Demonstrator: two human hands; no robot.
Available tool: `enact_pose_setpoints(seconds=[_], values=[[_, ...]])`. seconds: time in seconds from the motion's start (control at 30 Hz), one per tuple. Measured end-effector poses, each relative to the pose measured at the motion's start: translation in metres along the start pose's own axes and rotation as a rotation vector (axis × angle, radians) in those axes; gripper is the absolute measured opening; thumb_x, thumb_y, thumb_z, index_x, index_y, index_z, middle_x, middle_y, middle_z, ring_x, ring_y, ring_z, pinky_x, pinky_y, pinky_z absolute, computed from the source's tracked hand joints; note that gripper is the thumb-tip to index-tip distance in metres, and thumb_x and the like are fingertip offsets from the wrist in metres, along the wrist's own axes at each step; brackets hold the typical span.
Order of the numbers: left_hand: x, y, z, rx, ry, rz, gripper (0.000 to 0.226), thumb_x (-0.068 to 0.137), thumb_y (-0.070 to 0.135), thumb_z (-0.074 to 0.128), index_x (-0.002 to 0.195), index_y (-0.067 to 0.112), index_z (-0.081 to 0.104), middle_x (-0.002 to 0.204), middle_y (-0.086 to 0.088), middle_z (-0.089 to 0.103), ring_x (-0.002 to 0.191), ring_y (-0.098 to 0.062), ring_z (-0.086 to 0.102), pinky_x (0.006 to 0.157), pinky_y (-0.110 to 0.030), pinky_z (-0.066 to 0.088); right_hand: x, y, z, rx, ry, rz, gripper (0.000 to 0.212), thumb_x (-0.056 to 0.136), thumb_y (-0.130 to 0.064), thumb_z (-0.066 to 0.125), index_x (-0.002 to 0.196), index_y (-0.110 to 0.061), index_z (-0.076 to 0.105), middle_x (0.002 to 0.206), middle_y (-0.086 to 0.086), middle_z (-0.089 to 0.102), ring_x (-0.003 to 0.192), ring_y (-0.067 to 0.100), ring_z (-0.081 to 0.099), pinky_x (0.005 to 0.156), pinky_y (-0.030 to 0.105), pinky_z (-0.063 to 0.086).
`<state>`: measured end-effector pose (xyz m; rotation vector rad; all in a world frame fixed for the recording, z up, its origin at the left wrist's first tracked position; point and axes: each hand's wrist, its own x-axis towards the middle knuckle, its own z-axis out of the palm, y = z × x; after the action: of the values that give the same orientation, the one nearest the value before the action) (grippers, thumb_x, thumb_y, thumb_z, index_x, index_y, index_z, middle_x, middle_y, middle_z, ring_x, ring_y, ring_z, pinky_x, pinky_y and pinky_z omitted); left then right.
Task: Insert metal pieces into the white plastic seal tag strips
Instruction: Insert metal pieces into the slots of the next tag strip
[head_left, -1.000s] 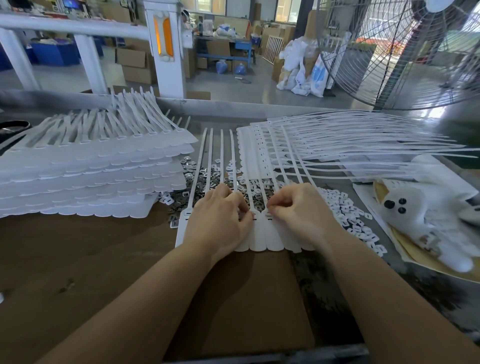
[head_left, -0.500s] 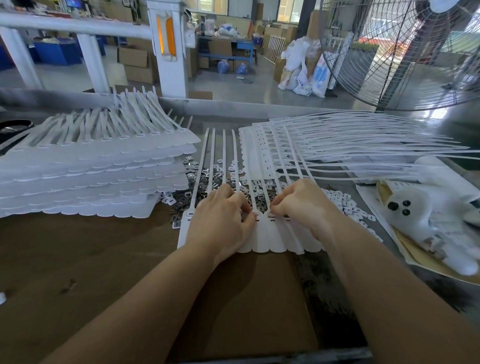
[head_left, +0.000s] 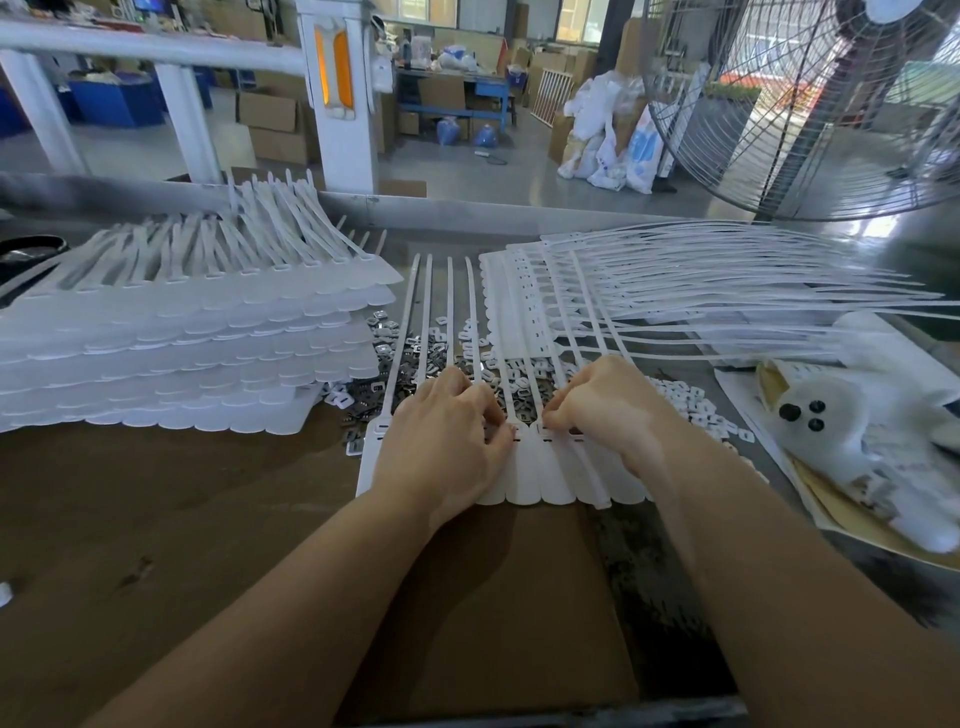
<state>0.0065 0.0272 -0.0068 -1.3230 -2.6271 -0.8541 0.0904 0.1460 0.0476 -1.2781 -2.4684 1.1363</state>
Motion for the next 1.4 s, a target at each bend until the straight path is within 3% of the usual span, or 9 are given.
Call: enact_pose_setpoints(seconds=[0.1, 0.2, 0.3, 0.4, 0.67, 0.9, 1.03, 1.23, 1.4], values=[[0.000, 0.000, 0.001, 0.000, 0.008, 0.000, 0.021, 0.089, 0.045, 0.050, 0.097, 0.028, 0.060, 0.097, 0.010, 0.041, 0.107, -0.013, 0.043, 0.090, -0.027, 0.031, -0.002, 0.000, 0.002, -0.001, 0.025, -0.029, 0.026, 0.077, -0.005, 0.067, 0.101, 0.006, 0.066, 0.106, 0.021, 0.066, 0.097, 0.030, 0.063, 0.089, 0.045, 0.051], [0.001, 0.001, 0.001, 0.004, 0.008, 0.000, 0.022, 0.089, 0.045, 0.049, 0.098, 0.028, 0.060, 0.099, 0.009, 0.043, 0.107, -0.013, 0.044, 0.089, -0.027, 0.031, -0.003, 0.002, 0.001, 0.002, -0.003, -0.063, 0.007, 0.076, -0.002, 0.070, 0.078, -0.008, 0.068, 0.088, 0.006, 0.066, 0.077, 0.014, 0.059, 0.075, 0.032, 0.051], [0.001, 0.001, 0.000, 0.004, 0.011, 0.002, 0.021, 0.089, 0.045, 0.050, 0.098, 0.028, 0.060, 0.096, 0.010, 0.041, 0.107, -0.013, 0.044, 0.089, -0.027, 0.031, -0.001, 0.000, -0.001, 0.011, -0.017, -0.079, 0.023, 0.074, -0.002, 0.074, 0.067, -0.019, 0.060, 0.085, -0.001, 0.059, 0.083, 0.015, 0.057, 0.075, 0.027, 0.045], [0.001, 0.001, 0.000, 0.001, 0.006, 0.000, 0.022, 0.089, 0.045, 0.050, 0.098, 0.028, 0.060, 0.097, 0.010, 0.041, 0.107, -0.013, 0.044, 0.090, -0.027, 0.032, -0.001, 0.000, -0.002, -0.002, -0.030, -0.081, 0.022, 0.074, -0.003, 0.076, 0.068, -0.019, 0.061, 0.084, 0.000, 0.061, 0.085, 0.016, 0.059, 0.080, 0.028, 0.048], [0.000, 0.001, -0.001, 0.005, -0.001, -0.006, 0.023, 0.090, 0.045, 0.049, 0.100, 0.028, 0.060, 0.100, 0.009, 0.043, 0.108, -0.013, 0.044, 0.091, -0.027, 0.032, 0.001, 0.017, -0.007, 0.100, -0.026, -0.194, 0.011, 0.081, -0.011, 0.070, 0.079, -0.022, 0.068, 0.078, -0.006, 0.067, 0.071, 0.003, 0.060, 0.053, 0.012, 0.039], [0.000, 0.001, -0.002, 0.002, -0.005, 0.000, 0.024, 0.090, 0.045, 0.049, 0.101, 0.027, 0.061, 0.101, 0.008, 0.044, 0.108, -0.014, 0.044, 0.092, -0.028, 0.032, 0.009, 0.022, -0.005, -0.059, 0.264, -0.259, 0.019, 0.087, -0.001, 0.057, 0.092, -0.013, 0.071, 0.099, 0.002, 0.068, 0.088, 0.015, 0.063, 0.084, 0.032, 0.053], [0.001, 0.001, -0.001, 0.001, 0.003, -0.001, 0.023, 0.090, 0.044, 0.050, 0.100, 0.027, 0.061, 0.096, 0.010, 0.040, 0.107, -0.013, 0.044, 0.090, -0.027, 0.032, 0.015, 0.023, -0.001, -0.261, 0.404, -0.325, 0.025, 0.088, 0.000, 0.054, 0.098, -0.016, 0.071, 0.102, 0.002, 0.067, 0.094, 0.017, 0.061, 0.084, 0.030, 0.050], [0.001, 0.001, -0.001, 0.004, 0.006, 0.004, 0.023, 0.090, 0.045, 0.049, 0.100, 0.028, 0.061, 0.096, 0.011, 0.040, 0.107, -0.013, 0.044, 0.090, -0.026, 0.032, 0.026, 0.021, 0.002, -0.401, 0.236, -0.281, 0.033, 0.088, -0.003, 0.054, 0.114, -0.019, 0.066, 0.125, 0.006, 0.048, 0.095, 0.022, 0.056, 0.085, 0.032, 0.048], [0.001, 0.001, -0.001, -0.005, 0.007, 0.007, 0.023, 0.090, 0.045, 0.049, 0.100, 0.029, 0.061, 0.096, 0.011, 0.040, 0.107, -0.012, 0.044, 0.089, -0.026, 0.031, 0.029, 0.025, 0.002, -0.396, 0.255, -0.310, 0.027, 0.089, -0.004, 0.056, 0.105, -0.019, 0.071, 0.119, 0.005, 0.058, 0.094, 0.023, 0.061, 0.085, 0.037, 0.052]])
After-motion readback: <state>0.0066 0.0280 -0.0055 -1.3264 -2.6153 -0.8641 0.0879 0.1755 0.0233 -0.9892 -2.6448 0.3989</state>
